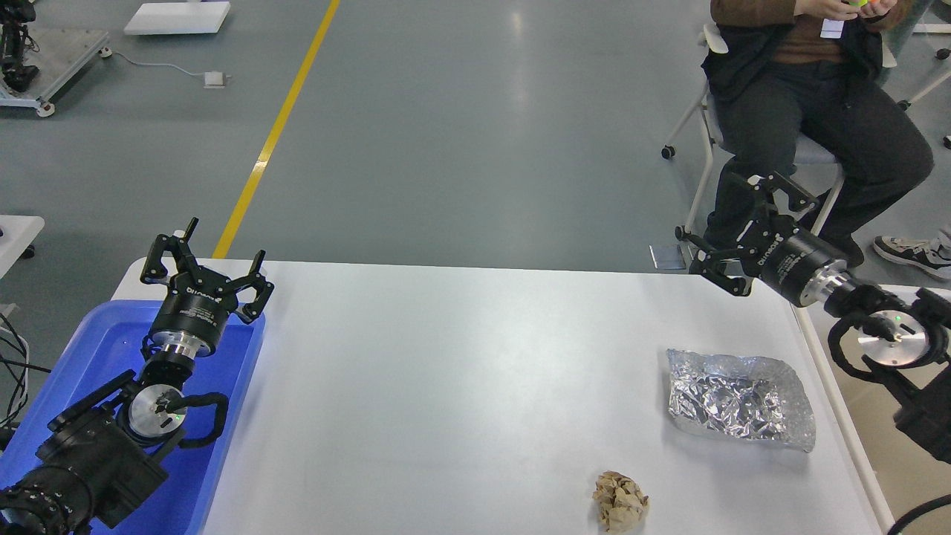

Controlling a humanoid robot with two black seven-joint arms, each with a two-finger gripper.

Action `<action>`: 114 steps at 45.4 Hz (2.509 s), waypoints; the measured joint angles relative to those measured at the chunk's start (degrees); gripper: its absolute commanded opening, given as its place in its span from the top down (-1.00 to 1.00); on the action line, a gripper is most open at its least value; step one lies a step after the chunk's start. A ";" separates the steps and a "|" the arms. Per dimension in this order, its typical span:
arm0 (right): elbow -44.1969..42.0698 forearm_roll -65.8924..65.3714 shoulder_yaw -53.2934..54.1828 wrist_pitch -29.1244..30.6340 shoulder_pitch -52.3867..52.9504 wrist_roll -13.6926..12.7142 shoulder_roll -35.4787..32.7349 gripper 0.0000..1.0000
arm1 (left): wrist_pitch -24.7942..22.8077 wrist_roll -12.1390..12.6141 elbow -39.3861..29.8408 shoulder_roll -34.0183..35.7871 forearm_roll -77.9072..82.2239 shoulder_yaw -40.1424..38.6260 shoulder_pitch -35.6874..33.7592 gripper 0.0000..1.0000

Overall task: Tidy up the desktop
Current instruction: 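Retract the right gripper toward the white bin edge, then reach the right gripper to the silver foil bag and grasp it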

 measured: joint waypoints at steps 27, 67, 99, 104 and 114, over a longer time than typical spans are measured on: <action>1.54 -31.81 -8.53 5.40 -0.63 4.68 -16.20 -1.00 | -0.09 0.00 0.00 0.04 0.07 -0.15 0.03 -1.00; -6.93 -57.64 -42.13 -22.24 -0.93 21.53 -13.17 -0.99 | -0.09 0.00 0.00 0.04 0.08 -0.11 0.03 -1.00; -11.73 -57.68 -45.39 -27.70 -3.47 25.44 -6.55 -0.98 | -0.09 0.00 0.00 0.03 0.08 -0.10 0.03 -1.00; -11.85 -57.68 -45.56 -28.58 -4.03 25.73 -5.92 -0.95 | -0.09 0.00 0.00 0.03 0.08 -0.09 0.03 -1.00; -12.45 -57.73 -47.50 -30.71 -4.73 26.34 -5.06 -0.82 | -0.09 0.00 0.00 0.03 0.08 -0.09 0.03 -1.00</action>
